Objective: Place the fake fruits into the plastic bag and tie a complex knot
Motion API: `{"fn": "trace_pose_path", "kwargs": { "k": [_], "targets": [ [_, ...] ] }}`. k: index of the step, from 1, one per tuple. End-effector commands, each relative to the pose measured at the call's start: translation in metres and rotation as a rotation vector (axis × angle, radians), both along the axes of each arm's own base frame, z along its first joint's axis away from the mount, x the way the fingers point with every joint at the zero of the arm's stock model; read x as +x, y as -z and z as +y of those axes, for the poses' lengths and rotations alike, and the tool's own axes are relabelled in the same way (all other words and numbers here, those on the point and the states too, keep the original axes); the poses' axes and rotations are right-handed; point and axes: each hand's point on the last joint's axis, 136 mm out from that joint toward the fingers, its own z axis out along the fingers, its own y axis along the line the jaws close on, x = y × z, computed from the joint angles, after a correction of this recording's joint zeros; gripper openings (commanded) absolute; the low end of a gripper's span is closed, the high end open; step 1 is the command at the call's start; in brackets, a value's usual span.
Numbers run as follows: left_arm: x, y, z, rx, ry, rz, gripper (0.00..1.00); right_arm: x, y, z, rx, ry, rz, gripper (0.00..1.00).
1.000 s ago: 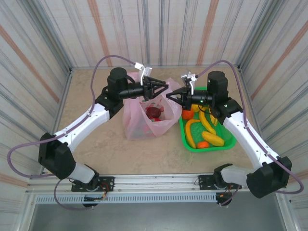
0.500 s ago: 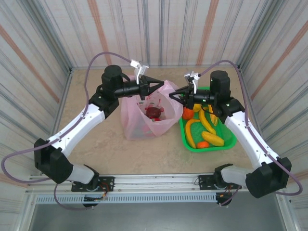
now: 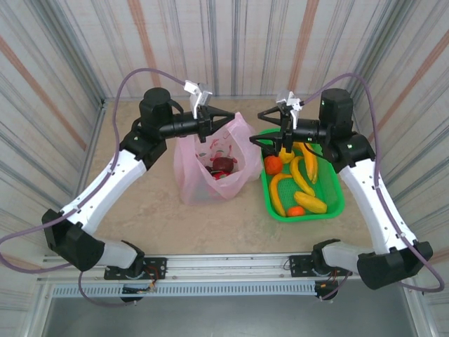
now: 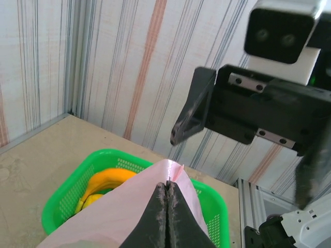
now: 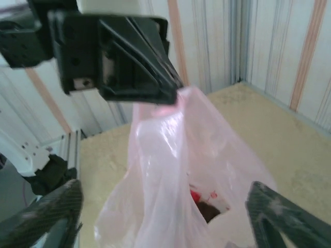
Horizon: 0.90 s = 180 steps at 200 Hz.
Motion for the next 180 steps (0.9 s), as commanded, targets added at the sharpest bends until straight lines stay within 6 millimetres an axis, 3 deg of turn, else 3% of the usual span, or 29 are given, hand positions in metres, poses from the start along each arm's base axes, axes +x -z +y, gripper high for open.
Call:
{"fn": "trace_pose_path", "kwargs": {
  "k": [1,38,58,70,89,128,180],
  "targets": [
    [-0.013,-0.027,0.007,-0.023,0.024,-0.067,0.00,0.002,-0.004,0.014,0.010,-0.121,-0.084,0.99],
    [-0.016,-0.031,0.008,-0.025,0.032,-0.071,0.00,0.011,-0.005,0.040,0.027,-0.234,-0.138,1.00],
    [-0.017,-0.034,0.010,-0.030,0.036,-0.078,0.00,0.016,-0.001,0.051,0.038,-0.277,-0.135,0.95],
    [-0.018,-0.036,0.010,-0.032,0.040,-0.079,0.00,0.018,0.002,0.058,0.044,-0.304,-0.128,0.88],
    [-0.017,-0.038,0.013,-0.035,0.032,-0.079,0.00,0.019,0.009,0.067,0.049,-0.344,-0.093,0.71],
    [-0.010,-0.043,0.023,-0.055,-0.001,-0.076,0.00,0.021,0.041,0.078,0.039,-0.365,0.009,0.43],
    [-0.003,-0.055,0.042,-0.081,-0.040,-0.082,0.00,0.011,0.081,0.088,0.029,-0.376,0.114,0.27]
  ]
}}
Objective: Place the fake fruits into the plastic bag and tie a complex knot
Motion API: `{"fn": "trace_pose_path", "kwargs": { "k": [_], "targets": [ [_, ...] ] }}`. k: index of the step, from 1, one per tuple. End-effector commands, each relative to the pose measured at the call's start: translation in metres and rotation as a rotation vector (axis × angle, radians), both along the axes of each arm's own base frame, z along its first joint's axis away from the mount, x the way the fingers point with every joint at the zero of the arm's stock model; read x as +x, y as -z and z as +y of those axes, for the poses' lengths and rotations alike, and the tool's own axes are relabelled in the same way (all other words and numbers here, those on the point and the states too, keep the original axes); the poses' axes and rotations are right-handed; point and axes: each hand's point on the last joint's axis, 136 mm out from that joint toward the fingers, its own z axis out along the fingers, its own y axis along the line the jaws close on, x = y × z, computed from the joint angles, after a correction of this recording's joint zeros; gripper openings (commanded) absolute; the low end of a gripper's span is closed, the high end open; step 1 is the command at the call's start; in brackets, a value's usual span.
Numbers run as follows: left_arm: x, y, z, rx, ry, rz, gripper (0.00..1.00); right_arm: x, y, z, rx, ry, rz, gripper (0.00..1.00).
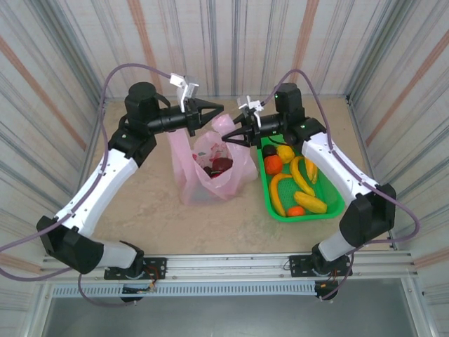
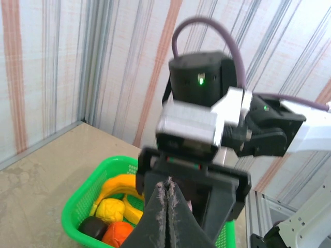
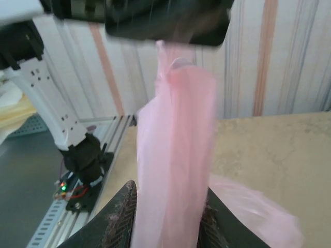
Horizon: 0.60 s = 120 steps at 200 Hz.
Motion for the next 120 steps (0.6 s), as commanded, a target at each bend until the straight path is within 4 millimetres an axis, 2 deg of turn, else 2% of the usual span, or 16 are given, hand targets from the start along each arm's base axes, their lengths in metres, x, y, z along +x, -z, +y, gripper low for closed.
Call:
{"fn": "trace_pose_path", "kwargs": {
  "k": [1,25,38,50,77,102,120],
  "targets": [
    [-0.012,-0.034,0.012,-0.052,0.007,-0.072,0.00,-0.007,0.012,0.004,0.003,-0.021,0.055,0.27],
    [-0.010,-0.037,0.017,-0.055,-0.008,-0.075,0.00,-0.010,0.029,0.007,-0.009,-0.013,0.098,0.21],
    [-0.009,-0.038,0.020,-0.057,-0.013,-0.072,0.00,-0.009,0.032,0.006,-0.012,0.004,0.098,0.13],
    [-0.010,-0.038,0.021,-0.053,-0.015,-0.065,0.00,-0.006,0.030,0.003,-0.011,0.031,0.082,0.10],
    [-0.016,-0.030,0.025,-0.042,-0.024,-0.028,0.20,-0.002,0.015,-0.005,0.010,0.069,0.043,0.03],
    [-0.029,-0.023,0.031,-0.052,-0.039,0.004,0.41,0.000,0.002,-0.012,0.035,0.097,0.012,0.00],
    [-0.041,-0.022,0.041,-0.049,-0.074,-0.014,0.47,0.000,-0.003,-0.015,0.047,0.104,-0.003,0.00]
  ]
}}
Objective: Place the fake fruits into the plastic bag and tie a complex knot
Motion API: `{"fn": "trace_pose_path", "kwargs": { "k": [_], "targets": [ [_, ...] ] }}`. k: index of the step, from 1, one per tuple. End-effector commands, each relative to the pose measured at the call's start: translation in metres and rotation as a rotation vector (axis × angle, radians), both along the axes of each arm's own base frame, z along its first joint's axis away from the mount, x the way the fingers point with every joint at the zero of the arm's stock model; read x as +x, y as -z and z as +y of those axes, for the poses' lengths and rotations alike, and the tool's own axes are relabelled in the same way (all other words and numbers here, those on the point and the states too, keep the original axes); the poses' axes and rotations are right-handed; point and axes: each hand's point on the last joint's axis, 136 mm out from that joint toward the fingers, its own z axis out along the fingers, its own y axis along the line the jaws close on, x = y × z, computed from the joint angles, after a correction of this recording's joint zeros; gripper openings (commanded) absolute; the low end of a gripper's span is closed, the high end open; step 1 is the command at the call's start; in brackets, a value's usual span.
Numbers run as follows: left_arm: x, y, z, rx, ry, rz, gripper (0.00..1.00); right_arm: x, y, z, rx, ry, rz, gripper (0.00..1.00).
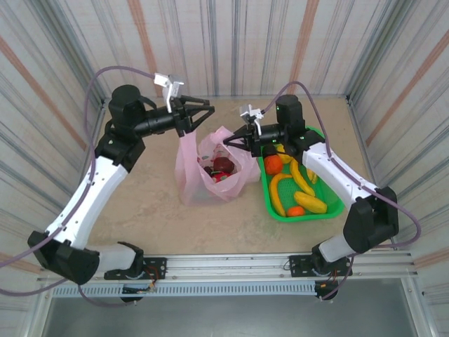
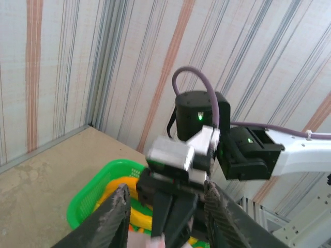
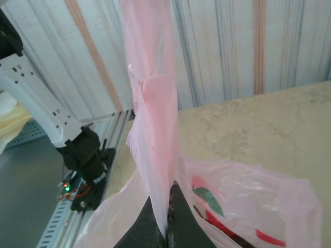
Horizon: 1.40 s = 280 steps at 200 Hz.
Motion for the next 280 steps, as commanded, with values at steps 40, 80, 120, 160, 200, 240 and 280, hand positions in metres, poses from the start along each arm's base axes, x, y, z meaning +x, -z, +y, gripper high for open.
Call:
{"fn": "trace_pose_path", "kwargs": {
  "k": [40,80,120,160,200,240,280],
  "targets": [
    [-0.056,-0.024,0.031,-0.003,-0.060,-0.068,0.53,0.000,-0.023,-0.013,0.044,0.051,-0.050,0.00],
    [-0.088,0.005,0.022,0.021,-0.017,-0.012,0.56,0.003,-0.023,-0.017,0.050,0.076,-0.056,0.00],
    [-0.070,0.044,0.002,0.040,-0.036,0.082,0.60,-0.005,-0.028,-0.015,0.060,0.060,-0.061,0.00],
    [-0.034,0.044,-0.013,0.012,-0.084,0.079,0.66,-0.013,-0.029,-0.014,0.062,0.047,-0.069,0.00],
    [-0.012,0.052,-0.021,0.011,-0.119,0.091,0.70,-0.021,-0.030,-0.010,0.064,0.023,-0.071,0.00],
    [-0.009,0.049,-0.027,-0.010,-0.094,0.082,0.67,-0.021,-0.028,-0.007,0.061,0.017,-0.065,0.00],
    [-0.009,0.056,-0.037,0.001,-0.057,0.099,0.47,-0.022,-0.029,-0.003,0.061,0.015,-0.055,0.00]
  ]
}}
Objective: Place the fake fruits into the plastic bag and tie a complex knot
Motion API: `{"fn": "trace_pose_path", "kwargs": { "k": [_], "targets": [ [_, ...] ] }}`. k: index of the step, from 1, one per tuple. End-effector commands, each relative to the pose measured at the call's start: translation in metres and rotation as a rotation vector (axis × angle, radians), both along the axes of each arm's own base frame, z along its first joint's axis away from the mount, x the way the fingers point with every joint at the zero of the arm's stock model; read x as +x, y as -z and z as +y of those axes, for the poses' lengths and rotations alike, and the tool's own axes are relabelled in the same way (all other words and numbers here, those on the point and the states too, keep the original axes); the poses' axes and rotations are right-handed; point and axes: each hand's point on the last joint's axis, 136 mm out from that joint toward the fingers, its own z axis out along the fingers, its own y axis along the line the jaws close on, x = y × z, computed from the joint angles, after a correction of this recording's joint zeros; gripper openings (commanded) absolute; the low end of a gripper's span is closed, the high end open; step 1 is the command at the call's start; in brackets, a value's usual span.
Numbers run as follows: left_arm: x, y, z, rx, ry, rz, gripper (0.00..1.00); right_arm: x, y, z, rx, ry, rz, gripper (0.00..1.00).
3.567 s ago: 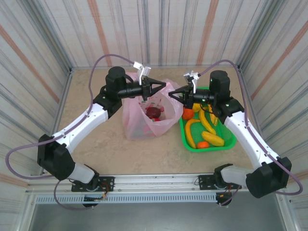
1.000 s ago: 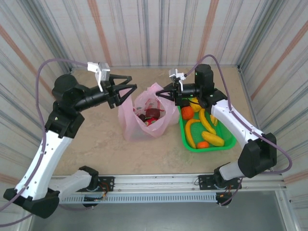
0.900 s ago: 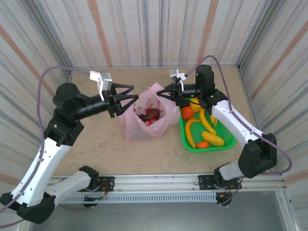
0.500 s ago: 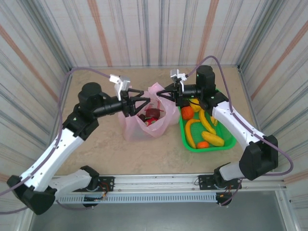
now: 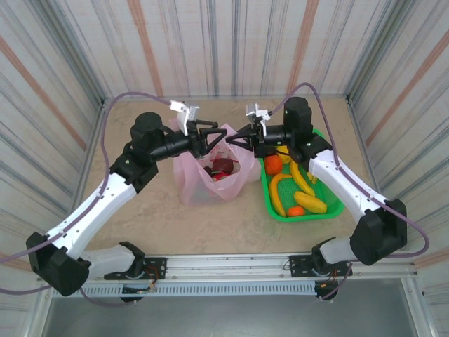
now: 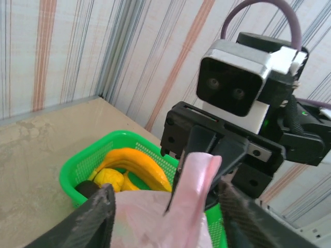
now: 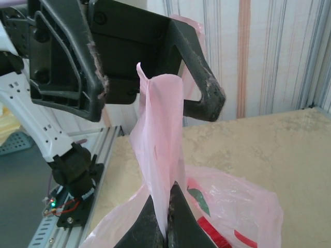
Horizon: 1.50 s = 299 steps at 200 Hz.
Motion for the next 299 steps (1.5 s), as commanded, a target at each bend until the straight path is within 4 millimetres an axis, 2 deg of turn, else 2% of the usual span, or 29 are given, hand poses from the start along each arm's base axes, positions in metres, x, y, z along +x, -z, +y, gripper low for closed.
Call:
{"fn": "trace_pose_path", "kwargs": {
  "k": [1,12,26,50,63,79,95,118,137,157,177,202,223,239,281,299],
  "targets": [
    [-0.004,-0.013,-0.007,-0.022,0.036,-0.033,0.46,-0.007,-0.008,0.002,0.014,-0.012,-0.007,0.00],
    [-0.004,-0.014,-0.008,-0.020,0.040,-0.037,0.41,-0.008,-0.010,0.004,0.016,-0.015,-0.006,0.01],
    [-0.005,-0.017,-0.008,-0.017,0.038,-0.046,0.29,-0.007,-0.010,0.004,0.015,-0.015,0.000,0.06],
    [-0.008,-0.021,-0.002,0.009,0.018,-0.075,0.07,-0.007,-0.011,0.000,-0.003,-0.010,0.002,0.24],
    [-0.010,-0.026,0.003,0.028,0.009,-0.098,0.00,-0.006,-0.014,-0.007,-0.013,-0.001,-0.006,0.40],
    [-0.015,-0.033,0.007,0.038,0.034,-0.110,0.00,-0.006,-0.022,-0.016,-0.017,-0.009,-0.009,0.57],
    [-0.021,-0.036,0.007,0.047,0.081,-0.116,0.00,-0.007,-0.028,-0.018,-0.022,-0.041,0.001,0.69],
    [-0.030,-0.037,0.004,0.065,0.162,-0.119,0.00,-0.014,-0.032,-0.008,-0.018,-0.118,0.014,0.77],
    [-0.033,-0.034,0.002,0.083,0.209,-0.101,0.00,-0.016,-0.032,0.002,-0.011,-0.165,0.007,0.80],
    [-0.034,-0.034,0.001,0.087,0.236,-0.092,0.00,-0.017,-0.032,0.014,-0.008,-0.198,0.001,0.79],
    [-0.033,-0.036,0.003,0.082,0.241,-0.097,0.00,-0.020,-0.030,0.025,-0.009,-0.234,0.007,0.71],
    [-0.030,-0.039,0.006,0.075,0.241,-0.092,0.00,-0.025,-0.026,0.032,-0.010,-0.267,0.023,0.52],
    [-0.028,-0.043,0.009,0.065,0.239,-0.099,0.00,-0.028,-0.015,0.033,-0.022,-0.271,0.052,0.35],
    [-0.024,-0.048,0.014,0.052,0.233,-0.102,0.00,-0.032,-0.005,0.033,-0.032,-0.271,0.080,0.25],
    [-0.016,-0.061,0.024,0.013,0.220,-0.107,0.00,-0.040,0.022,0.033,-0.044,-0.253,0.134,0.14],
    [-0.014,-0.062,0.025,0.014,0.213,-0.109,0.00,-0.041,0.032,0.031,-0.053,-0.233,0.148,0.14]
  ]
}}
